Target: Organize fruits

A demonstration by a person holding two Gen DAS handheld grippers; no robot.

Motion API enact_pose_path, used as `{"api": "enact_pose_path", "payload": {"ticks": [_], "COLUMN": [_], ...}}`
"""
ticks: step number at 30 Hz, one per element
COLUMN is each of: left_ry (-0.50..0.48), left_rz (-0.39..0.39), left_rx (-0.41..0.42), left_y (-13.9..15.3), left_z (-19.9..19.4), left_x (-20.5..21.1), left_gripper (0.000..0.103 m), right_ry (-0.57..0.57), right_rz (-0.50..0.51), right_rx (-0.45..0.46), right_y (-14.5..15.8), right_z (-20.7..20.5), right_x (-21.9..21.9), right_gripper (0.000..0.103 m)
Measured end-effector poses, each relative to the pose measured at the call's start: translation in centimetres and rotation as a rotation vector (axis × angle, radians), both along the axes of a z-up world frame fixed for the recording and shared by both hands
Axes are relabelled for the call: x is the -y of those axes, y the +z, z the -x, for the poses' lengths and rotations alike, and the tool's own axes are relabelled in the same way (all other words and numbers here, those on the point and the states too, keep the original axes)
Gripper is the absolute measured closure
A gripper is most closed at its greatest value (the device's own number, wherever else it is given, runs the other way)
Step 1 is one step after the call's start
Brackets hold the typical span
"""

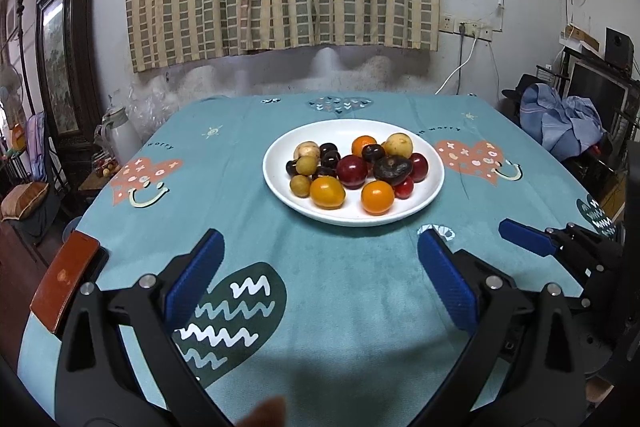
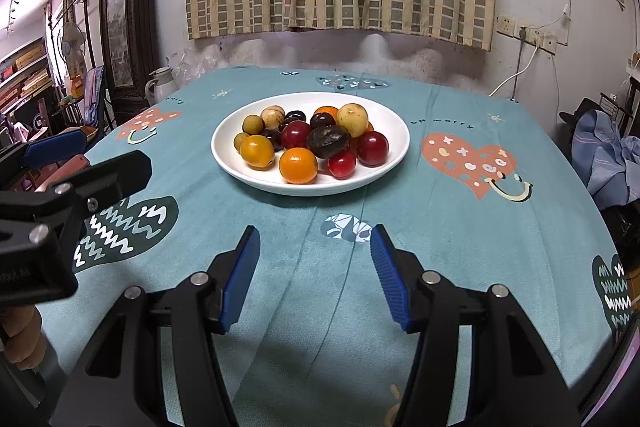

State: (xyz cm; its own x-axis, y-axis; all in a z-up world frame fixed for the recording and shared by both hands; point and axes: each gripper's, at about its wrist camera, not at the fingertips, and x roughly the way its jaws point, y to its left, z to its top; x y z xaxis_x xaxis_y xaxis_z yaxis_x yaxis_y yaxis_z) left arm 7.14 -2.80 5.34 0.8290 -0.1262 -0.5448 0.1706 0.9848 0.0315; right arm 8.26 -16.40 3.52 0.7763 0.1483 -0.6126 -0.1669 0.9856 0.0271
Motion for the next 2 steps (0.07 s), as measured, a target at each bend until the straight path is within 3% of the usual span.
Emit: {"api": "enact_pose_path", "payload": {"ticks": [2], "left_ry": [0.008], "left_rz": [-0.001], "left_rx": [0.003], "left_y": [0.06], "left_z": [-0.01], "left_x": [-0.12], "left_gripper": [0.004], "right_ry": [0.000], "right_rz": [0.001], "right_rx": [0.000], "right_y": [0.04], "right_z": [-0.01], "right_x": [0.02], "right_gripper": [0.045]}}
